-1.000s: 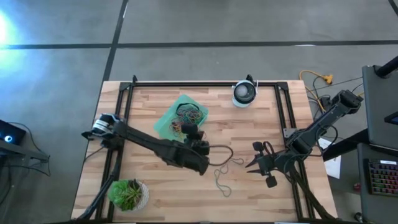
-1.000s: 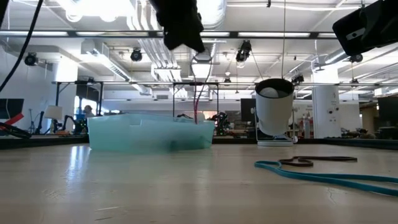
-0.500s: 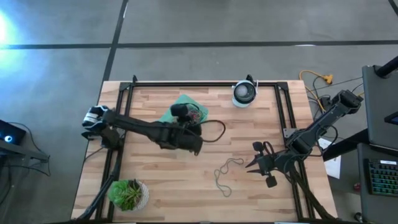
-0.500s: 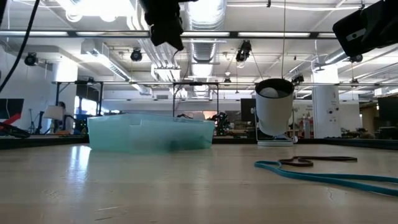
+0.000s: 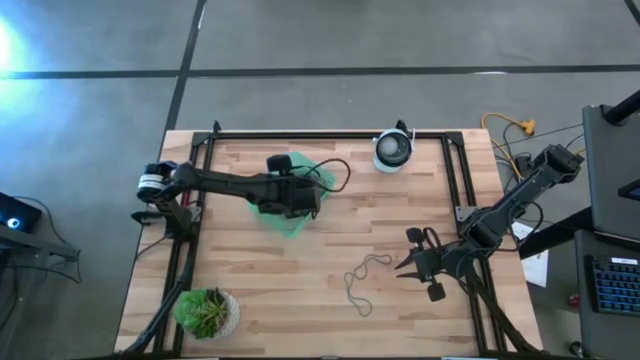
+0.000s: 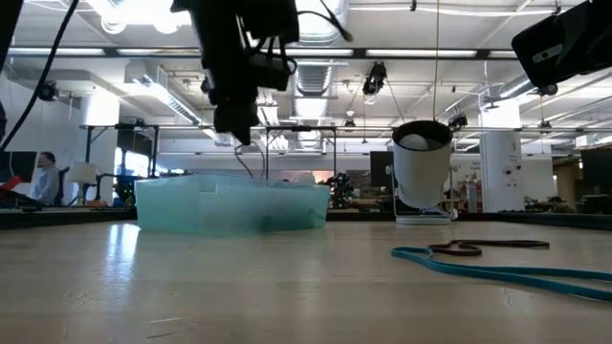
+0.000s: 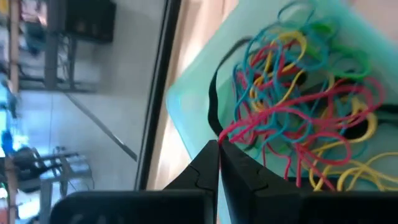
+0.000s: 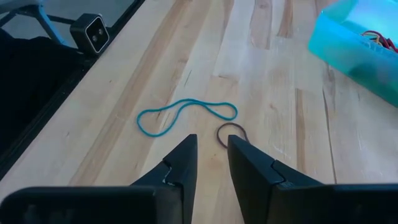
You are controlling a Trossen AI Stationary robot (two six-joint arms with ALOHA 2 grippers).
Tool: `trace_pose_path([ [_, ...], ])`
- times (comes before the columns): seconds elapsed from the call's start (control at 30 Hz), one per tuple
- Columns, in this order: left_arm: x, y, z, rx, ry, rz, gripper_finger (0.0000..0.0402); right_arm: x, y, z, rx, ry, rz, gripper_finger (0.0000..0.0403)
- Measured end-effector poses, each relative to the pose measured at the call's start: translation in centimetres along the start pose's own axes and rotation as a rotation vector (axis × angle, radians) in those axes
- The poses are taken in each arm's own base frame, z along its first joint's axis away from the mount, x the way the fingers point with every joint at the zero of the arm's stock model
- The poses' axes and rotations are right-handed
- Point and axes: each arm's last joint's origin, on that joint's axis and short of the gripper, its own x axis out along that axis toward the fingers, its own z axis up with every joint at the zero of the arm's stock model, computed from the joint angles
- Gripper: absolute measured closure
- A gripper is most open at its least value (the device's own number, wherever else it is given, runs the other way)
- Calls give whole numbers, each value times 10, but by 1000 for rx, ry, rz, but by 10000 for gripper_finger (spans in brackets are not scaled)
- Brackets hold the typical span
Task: Pick and place rubber bands into bin
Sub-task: Put the red rubber band into the green bin, then put the purple rubber band into the green bin
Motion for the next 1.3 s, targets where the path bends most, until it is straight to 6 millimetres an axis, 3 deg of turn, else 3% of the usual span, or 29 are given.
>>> trace_pose_path([
  [0.17, 8, -2, -6, 3, 34, -22, 394, 0, 0, 0, -3, -2, 1, 321],
  [0.5, 8, -2, -5, -5, 29, -44, 308, 0, 0, 0, -3, -2, 1, 312],
  [0.7, 1, -4, -5, -4, 10, -82, 284, 0, 0, 0, -7, -1, 0, 319],
  [0.87, -26, -13, -4, 19, -63, -216, 283, 2, 0, -1, -29, -28, 7, 320],
  [1.03, -67, -37, -10, 127, -196, -414, 283, 10, 3, -4, -107, -76, 15, 312],
  [1.3, -136, -85, -35, 276, -455, -578, 283, 45, 5, -10, -140, -44, -22, 308],
])
